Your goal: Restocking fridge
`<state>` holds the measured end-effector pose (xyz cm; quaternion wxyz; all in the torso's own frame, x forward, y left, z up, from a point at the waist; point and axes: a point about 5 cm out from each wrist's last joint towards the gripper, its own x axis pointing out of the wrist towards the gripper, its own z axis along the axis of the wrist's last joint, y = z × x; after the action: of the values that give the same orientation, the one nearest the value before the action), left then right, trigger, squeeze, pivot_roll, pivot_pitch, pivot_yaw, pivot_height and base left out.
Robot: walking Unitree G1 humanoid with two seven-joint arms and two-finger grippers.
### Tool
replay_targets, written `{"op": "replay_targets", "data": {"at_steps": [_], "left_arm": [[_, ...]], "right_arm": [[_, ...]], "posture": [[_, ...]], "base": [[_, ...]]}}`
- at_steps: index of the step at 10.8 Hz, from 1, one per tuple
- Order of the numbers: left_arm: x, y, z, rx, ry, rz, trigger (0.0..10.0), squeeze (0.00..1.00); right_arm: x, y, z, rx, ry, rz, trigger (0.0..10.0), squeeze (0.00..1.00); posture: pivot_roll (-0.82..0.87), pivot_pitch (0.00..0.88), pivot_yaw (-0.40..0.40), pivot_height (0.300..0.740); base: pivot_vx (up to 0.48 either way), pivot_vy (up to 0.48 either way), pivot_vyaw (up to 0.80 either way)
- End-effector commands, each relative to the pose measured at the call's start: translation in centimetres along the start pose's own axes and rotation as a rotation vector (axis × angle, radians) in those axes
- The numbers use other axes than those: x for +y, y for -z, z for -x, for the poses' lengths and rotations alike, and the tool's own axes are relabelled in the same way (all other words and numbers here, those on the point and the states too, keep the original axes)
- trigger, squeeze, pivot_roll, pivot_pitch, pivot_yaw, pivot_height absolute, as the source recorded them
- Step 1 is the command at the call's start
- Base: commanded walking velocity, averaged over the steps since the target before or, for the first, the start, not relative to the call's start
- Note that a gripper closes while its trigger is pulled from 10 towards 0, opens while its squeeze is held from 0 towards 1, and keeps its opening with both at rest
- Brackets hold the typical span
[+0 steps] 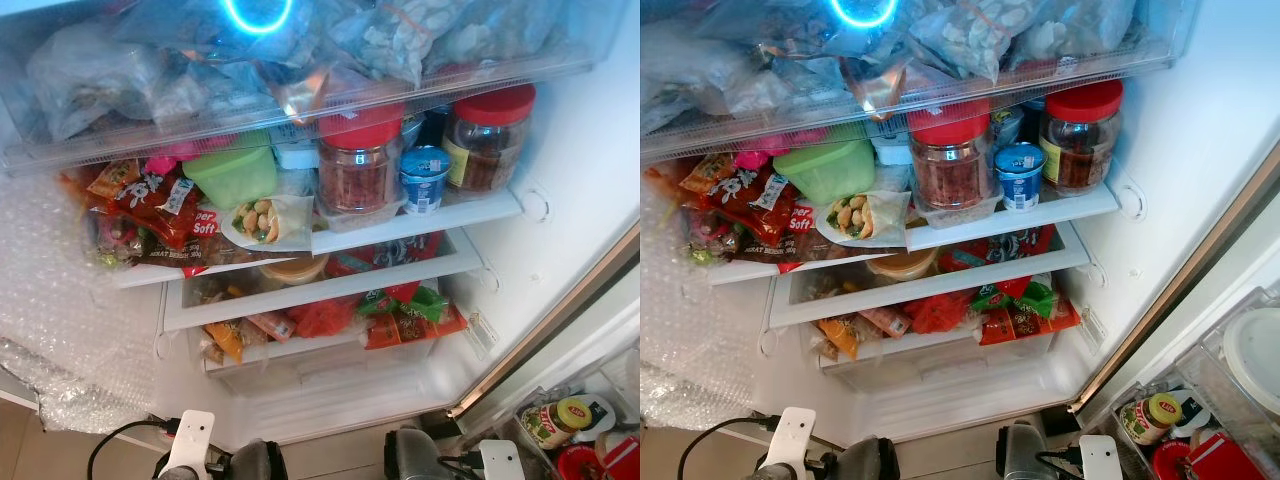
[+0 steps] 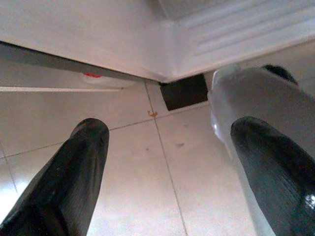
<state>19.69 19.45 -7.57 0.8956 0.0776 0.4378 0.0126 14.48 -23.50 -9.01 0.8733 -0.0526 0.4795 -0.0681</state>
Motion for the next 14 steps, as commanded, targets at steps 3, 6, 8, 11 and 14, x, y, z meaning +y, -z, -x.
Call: {"op": "replay_targets", "data": {"at_steps": [3,6,8,11,14], "left_arm": [[0.1,1.2,0.2,0.027,-0.028,0.051,10.0,0.0],[-0.6,1.1,0.2,0.026,-0.018,0.055,10.0,0.0],[-0.8,1.3,0.2,0.034,-0.011,0.051,10.0,0.0],[-0.6,1.5,0.3,0.043,-0.014,0.051,10.0,0.0],[-0.8,1.1,0.2,0.033,-0.02,0.055,10.0,0.0]], "right_arm": [[0.7,0.8,0.2,0.013,-0.046,-0.002,10.0,0.0],[0.8,1.0,0.2,0.015,-0.048,-0.009,10.0,0.0],[0.8,1.0,0.2,0.015,-0.05,-0.008,10.0,0.0],[0.8,1.0,0.2,0.014,-0.056,-0.005,10.0,0.0],[0.9,0.9,0.2,0.01,-0.06,-0.004,10.0,0.0]], "posture": [[-0.12,0.082,0.079,0.645],[-0.13,0.064,0.088,0.645],[-0.13,0.052,0.091,0.645],[-0.14,0.057,0.093,0.645],[-0.14,0.074,0.089,0.645]], "base": [[0.0,0.0,0.0],[-0.284,0.0,0.0],[-0.321,0.0,0.0],[-0.364,0.0,0.0],[-0.369,0.0,0.0]]}}
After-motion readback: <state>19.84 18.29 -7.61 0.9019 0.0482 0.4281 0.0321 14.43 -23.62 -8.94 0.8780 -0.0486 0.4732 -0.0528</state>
